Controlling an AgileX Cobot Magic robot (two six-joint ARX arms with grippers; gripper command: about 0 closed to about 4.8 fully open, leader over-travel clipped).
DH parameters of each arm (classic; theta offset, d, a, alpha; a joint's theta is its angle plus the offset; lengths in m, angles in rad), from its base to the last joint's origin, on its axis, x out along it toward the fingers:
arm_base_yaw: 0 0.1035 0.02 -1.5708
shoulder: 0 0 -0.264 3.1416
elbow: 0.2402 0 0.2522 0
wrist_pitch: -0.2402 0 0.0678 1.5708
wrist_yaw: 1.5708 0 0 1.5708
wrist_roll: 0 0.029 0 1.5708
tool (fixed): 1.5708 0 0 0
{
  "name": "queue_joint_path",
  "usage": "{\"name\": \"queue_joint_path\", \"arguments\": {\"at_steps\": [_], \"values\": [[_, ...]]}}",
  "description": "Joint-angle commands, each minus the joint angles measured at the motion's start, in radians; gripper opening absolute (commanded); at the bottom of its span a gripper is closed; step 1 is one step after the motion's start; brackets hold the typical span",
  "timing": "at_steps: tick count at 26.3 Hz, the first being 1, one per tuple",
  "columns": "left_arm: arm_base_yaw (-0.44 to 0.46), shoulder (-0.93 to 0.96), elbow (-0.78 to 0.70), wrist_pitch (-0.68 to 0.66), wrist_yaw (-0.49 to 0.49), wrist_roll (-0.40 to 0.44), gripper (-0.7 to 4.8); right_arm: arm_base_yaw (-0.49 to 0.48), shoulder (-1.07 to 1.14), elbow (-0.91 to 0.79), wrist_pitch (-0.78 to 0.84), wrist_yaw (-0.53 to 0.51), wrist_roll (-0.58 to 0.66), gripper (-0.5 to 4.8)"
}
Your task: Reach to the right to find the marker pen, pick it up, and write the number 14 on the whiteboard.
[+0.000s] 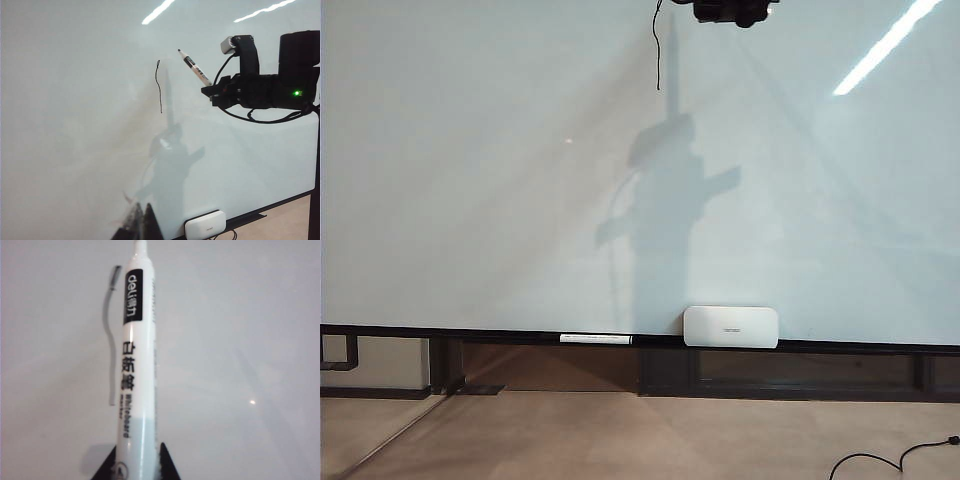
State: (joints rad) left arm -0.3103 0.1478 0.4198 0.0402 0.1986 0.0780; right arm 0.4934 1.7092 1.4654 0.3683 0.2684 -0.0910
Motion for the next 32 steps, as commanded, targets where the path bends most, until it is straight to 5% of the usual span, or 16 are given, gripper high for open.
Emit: {"name": "queue_joint_path", "arguments": {"at_steps": [1,32], "values": [[0.0,0.001,0.004,0.005,0.006,0.0,-0.06,-0.008,-0.005,0.024,-0.057,-0.004,0.0,-0.02],[0.0,0.001,0.004,-0.01,0.075,-0.003,-0.06,-0.044,0.033,0.126,-0.164,-0.024,0.032,-0.02]]}}
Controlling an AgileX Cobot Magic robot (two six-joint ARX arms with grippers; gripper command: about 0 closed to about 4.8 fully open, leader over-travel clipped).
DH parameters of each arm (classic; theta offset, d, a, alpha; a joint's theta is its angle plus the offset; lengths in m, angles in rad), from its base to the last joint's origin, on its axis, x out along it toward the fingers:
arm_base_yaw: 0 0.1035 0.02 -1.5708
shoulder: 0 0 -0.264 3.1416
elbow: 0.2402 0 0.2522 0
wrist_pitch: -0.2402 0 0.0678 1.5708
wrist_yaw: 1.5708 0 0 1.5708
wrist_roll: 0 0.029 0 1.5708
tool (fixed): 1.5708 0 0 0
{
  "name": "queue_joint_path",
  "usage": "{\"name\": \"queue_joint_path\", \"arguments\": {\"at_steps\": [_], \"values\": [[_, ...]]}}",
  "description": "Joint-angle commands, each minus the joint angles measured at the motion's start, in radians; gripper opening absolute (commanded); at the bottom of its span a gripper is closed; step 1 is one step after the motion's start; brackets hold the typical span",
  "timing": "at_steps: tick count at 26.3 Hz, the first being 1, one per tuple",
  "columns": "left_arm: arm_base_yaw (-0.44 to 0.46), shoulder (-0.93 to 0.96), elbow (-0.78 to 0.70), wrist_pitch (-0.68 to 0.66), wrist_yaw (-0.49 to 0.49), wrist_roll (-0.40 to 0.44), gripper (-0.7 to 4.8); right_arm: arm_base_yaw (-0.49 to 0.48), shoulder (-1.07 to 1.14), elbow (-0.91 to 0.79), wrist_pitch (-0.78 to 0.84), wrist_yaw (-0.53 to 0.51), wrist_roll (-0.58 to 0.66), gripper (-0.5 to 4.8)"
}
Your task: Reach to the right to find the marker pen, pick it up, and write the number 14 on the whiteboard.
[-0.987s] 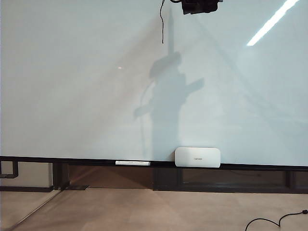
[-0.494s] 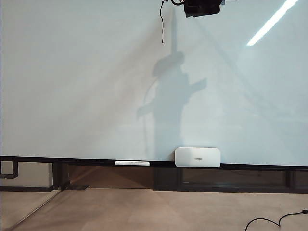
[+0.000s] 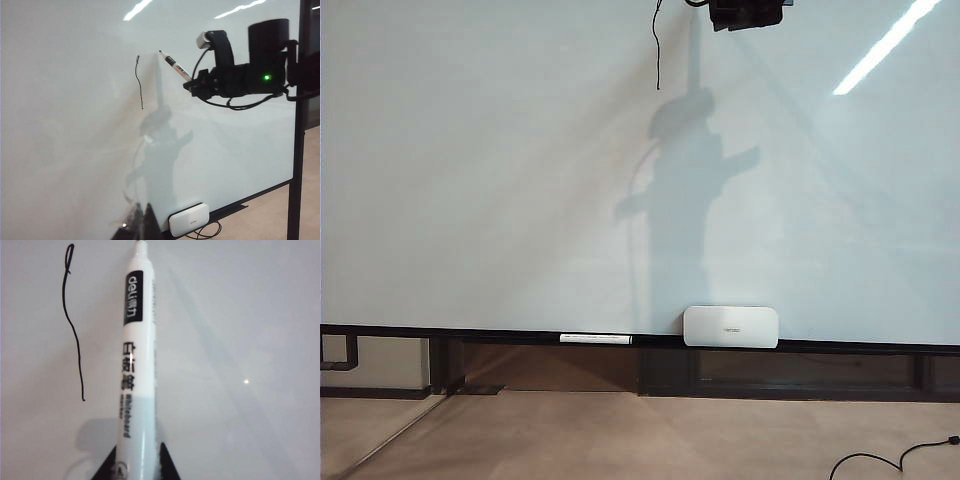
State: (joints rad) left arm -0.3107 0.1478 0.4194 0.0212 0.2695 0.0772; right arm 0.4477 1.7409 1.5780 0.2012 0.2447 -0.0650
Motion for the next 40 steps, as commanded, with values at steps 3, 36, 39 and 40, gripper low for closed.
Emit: {"name": "queue_joint_path", "arguments": {"at_steps": [3,36,39,40], "values": [[0.0,0.001,0.004,0.01,0.004,-0.002,-0.06,0.002,0.007,0.013,-0.005,0.0,0.013,-0.02],[0.0,0.001,0.004,0.014,-0.003,0.002,-0.06,-0.02,0.045,0.011,-0.179,-0.008,0.072,-0.02],[0.0,0.001,0.004,0.014,-0.003,0.002,-0.06,-0.02,0.045,0.01,-0.188,-0.008,0.073,-0.02],[0.0,0.001,0.004,0.014,-0.004,0.002,-0.06,-0.02,0.045,0.011,-0.189,-0.008,0.073,-0.02]]}}
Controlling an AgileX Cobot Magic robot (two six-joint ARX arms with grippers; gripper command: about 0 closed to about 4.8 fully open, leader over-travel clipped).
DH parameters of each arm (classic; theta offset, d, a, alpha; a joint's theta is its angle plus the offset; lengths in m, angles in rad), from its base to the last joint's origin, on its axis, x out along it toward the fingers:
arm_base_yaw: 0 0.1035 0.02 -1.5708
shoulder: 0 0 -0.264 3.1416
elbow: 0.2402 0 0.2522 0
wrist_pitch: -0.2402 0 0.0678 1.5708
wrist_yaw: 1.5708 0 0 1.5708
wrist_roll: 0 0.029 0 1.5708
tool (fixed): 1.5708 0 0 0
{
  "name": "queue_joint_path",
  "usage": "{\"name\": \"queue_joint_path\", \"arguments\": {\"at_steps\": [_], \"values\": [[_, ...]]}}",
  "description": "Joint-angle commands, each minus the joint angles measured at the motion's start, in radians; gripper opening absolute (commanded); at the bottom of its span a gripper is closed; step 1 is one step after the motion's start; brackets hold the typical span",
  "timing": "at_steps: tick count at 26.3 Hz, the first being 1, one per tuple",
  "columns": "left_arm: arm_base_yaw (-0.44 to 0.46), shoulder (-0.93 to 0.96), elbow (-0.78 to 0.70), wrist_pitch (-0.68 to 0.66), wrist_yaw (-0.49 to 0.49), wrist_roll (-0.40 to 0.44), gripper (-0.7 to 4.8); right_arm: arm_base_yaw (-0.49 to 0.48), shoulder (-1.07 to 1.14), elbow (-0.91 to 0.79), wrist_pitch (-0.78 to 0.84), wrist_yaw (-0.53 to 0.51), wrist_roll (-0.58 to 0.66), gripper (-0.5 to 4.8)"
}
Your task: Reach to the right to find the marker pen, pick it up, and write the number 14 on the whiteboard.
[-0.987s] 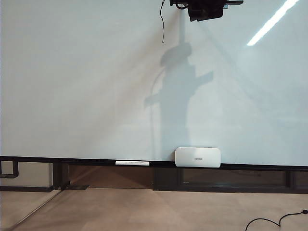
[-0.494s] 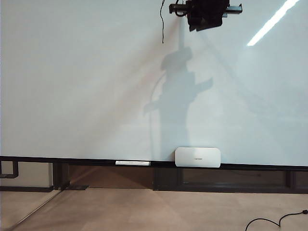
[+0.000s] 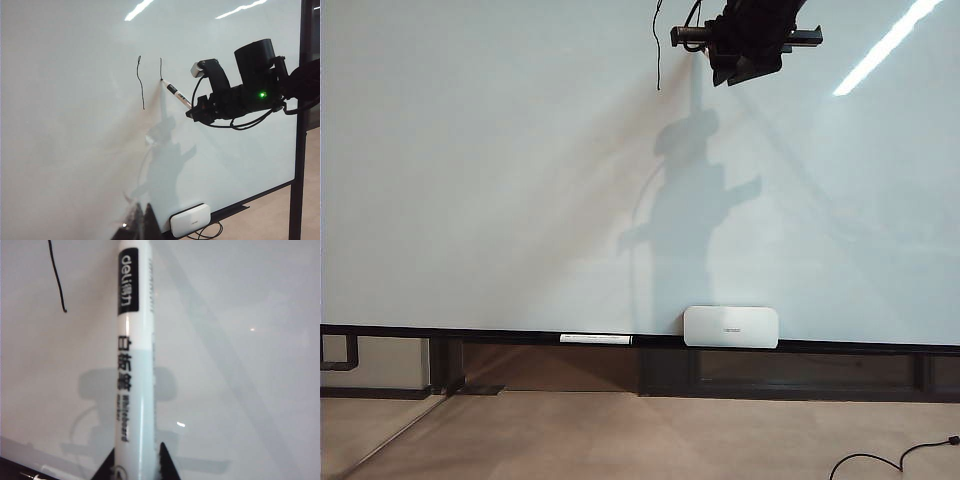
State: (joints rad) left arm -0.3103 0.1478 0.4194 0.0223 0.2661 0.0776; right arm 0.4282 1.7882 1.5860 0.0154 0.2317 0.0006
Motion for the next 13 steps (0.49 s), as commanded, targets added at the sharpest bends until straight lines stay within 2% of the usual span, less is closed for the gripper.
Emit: {"name": "queue_joint_path", "arguments": {"at_steps": [1,5,13], "values": [[0.0,0.001,0.004,0.013,0.0,0.001,-0.06,-0.001,-0.002,0.002,-0.004,0.005,0.007,-0.02],[0.0,0.001,0.004,0.013,0.0,0.001,-0.06,-0.001,-0.002,0.002,-0.01,0.021,0.007,-0.02],[0.0,0.001,0.004,0.018,0.0,0.001,-0.06,-0.001,-0.003,0.003,-0.037,0.135,0.021,-0.02]]}}
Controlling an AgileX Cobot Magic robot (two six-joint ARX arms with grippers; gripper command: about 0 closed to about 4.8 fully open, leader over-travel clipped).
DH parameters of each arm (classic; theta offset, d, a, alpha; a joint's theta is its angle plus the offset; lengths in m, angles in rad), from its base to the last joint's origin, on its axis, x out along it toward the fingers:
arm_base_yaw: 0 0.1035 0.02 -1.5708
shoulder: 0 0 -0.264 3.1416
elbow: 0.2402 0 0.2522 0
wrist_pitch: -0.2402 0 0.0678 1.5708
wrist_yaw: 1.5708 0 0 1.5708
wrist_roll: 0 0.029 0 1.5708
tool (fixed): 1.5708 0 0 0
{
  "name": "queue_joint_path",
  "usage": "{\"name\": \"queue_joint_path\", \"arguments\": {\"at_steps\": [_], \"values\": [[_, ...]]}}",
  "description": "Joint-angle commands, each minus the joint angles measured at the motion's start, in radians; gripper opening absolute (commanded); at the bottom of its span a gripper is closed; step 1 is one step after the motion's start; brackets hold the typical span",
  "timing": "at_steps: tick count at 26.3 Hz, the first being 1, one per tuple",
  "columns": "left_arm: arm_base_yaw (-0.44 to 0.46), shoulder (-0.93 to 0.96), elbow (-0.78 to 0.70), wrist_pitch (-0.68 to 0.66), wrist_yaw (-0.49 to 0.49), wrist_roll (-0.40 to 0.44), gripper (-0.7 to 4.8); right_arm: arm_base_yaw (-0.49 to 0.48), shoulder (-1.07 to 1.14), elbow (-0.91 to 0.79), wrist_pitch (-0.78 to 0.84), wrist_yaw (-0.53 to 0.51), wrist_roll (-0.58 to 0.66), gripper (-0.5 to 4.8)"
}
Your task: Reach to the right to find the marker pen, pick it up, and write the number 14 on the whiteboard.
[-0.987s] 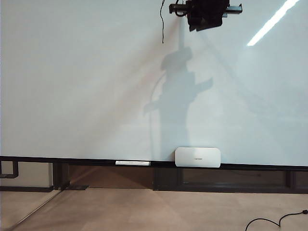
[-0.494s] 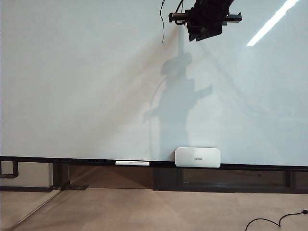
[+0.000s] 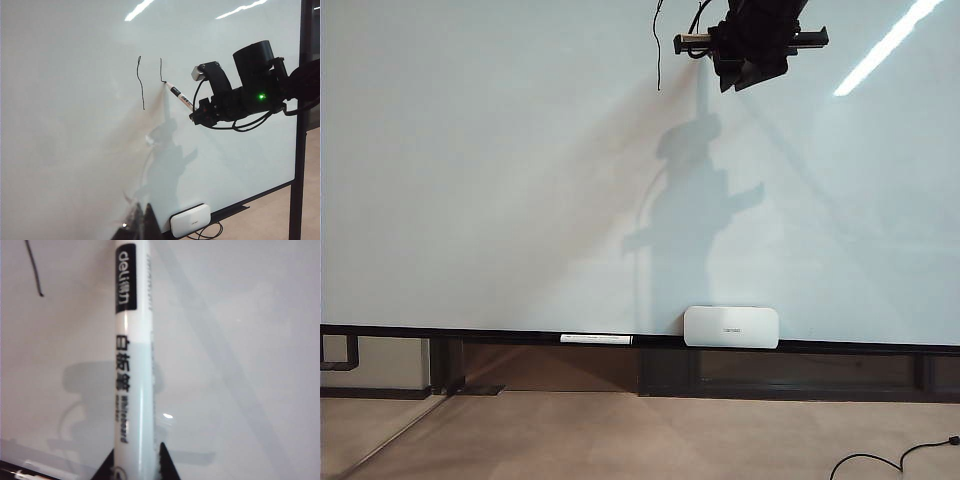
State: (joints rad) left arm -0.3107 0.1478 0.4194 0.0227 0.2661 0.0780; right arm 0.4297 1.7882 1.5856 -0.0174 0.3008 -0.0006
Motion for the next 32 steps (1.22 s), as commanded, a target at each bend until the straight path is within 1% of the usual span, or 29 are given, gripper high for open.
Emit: {"name": "queue_joint_path", "arguments": {"at_steps": [1,3,4,6,7,12,13,16,19,23,25,32], "values": [[0.0,0.001,0.004,0.017,0.0,0.001,-0.06,-0.002,-0.004,0.003,-0.018,0.084,0.032,-0.02],[0.0,0.001,0.004,0.017,0.0,0.002,-0.06,-0.002,-0.005,0.003,-0.038,0.129,0.045,-0.02],[0.0,0.001,0.004,0.017,0.0,0.002,-0.06,-0.002,-0.005,0.003,-0.043,0.132,0.047,-0.02],[0.0,0.001,0.004,0.017,0.0,0.019,-0.06,0.0,-0.005,0.003,-0.048,0.168,0.051,-0.02],[0.0,0.001,0.004,0.017,0.0,0.031,-0.06,0.001,-0.007,0.003,-0.05,0.173,0.053,-0.02],[0.0,0.001,0.004,0.017,0.0,0.031,-0.06,0.005,-0.043,0.003,-0.055,0.176,0.053,-0.02],[0.0,0.0,0.004,0.017,0.001,0.03,-0.06,0.018,-0.061,0.003,-0.055,0.177,0.051,-0.02],[0.0,0.0,0.004,0.017,0.001,0.03,-0.06,0.034,-0.117,0.002,-0.052,0.161,0.05,-0.02],[0.0,0.0,0.004,0.017,0.001,0.031,-0.06,0.04,-0.145,0.004,0.013,0.142,0.013,-0.02],[0.0,0.0,0.004,0.017,0.0,0.03,-0.06,0.03,-0.14,0.006,0.038,0.122,-0.027,-0.02],[0.0,0.0,0.004,0.017,0.0,0.03,-0.06,0.021,-0.133,0.006,0.045,0.103,-0.027,-0.02],[0.0,0.0,0.004,0.017,0.0,0.031,-0.06,-0.001,-0.119,0.006,0.051,0.082,-0.026,-0.02]]}}
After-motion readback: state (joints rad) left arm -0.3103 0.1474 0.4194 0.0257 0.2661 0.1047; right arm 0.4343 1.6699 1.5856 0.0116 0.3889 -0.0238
